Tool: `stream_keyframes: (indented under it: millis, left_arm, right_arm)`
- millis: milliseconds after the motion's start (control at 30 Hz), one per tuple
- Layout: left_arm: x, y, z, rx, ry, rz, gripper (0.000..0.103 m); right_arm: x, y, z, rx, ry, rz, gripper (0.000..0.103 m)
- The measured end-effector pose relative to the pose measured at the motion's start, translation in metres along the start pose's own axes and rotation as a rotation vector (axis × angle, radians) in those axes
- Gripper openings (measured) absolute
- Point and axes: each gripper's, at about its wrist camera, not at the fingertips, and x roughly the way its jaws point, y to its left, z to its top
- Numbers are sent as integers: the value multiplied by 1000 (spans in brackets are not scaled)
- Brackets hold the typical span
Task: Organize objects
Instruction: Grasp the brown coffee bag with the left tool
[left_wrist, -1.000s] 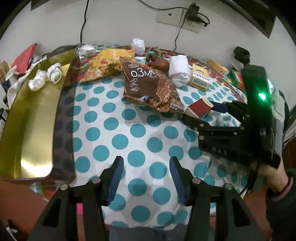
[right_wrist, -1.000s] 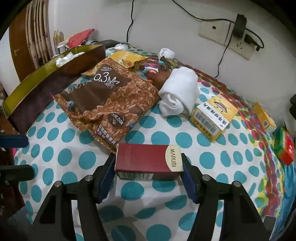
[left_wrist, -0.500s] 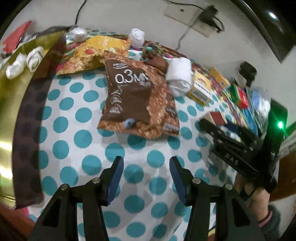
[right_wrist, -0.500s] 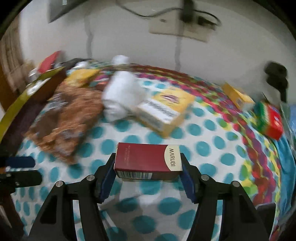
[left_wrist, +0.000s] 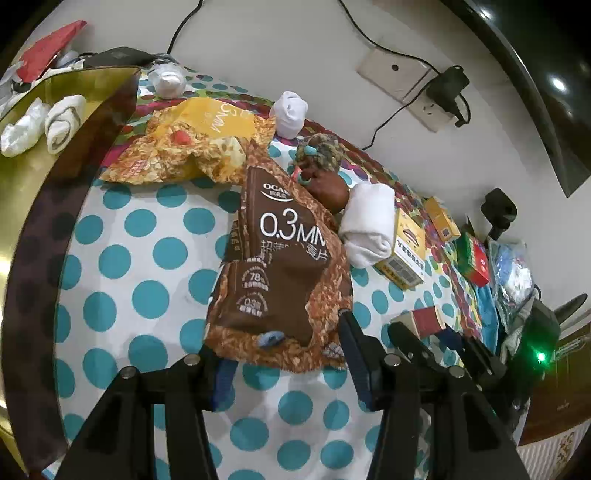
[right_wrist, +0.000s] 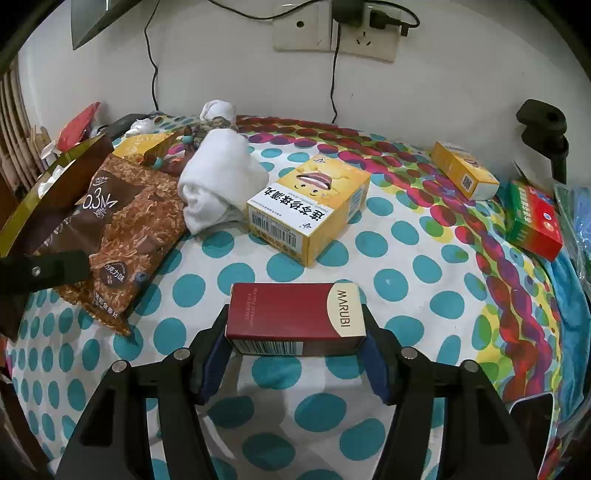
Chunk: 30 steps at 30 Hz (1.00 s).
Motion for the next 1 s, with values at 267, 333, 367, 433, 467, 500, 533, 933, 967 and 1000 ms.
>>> stream_keyframes:
  millis: [267,333,367,433,467,500,533,933,967,1000]
  left_arm:
    - [-2,1,0,-14,-103,-100,51]
    - [-4,-2,-3,21,-139,-85,54]
    - [-2,-3,-4,35,-143,-61,56]
    - [9,-3,-5,45,-109,-16,59]
    - [12,0,-6,32,-95,-26,62]
    - [14,4,-6,7,-87,-43,63]
    - [12,8,-7,-18,-97,-57,63]
    - [27,14,16,-44,-124,-126,63]
    - [28,13,17,-43,-125,-130,63]
    - [28,14,18,-45,-129,-131,63]
  right_arm:
    - [1,3,1,-2,2,-9,62]
    - [1,3,1,-1,1,-9,63]
    - [1,3,1,-2,2,-9,63]
    - [2,4,2,0,2,-8,64]
    - [2,3,2,-3,2,-8,64]
    - [2,3,2,-2,2,-8,64]
    - [2,3,2,-3,2,-8,65]
    - [5,7,4,-7,7,-3,71]
    - [6,6,5,-5,7,-1,71]
    - [6,8,5,-5,7,-3,71]
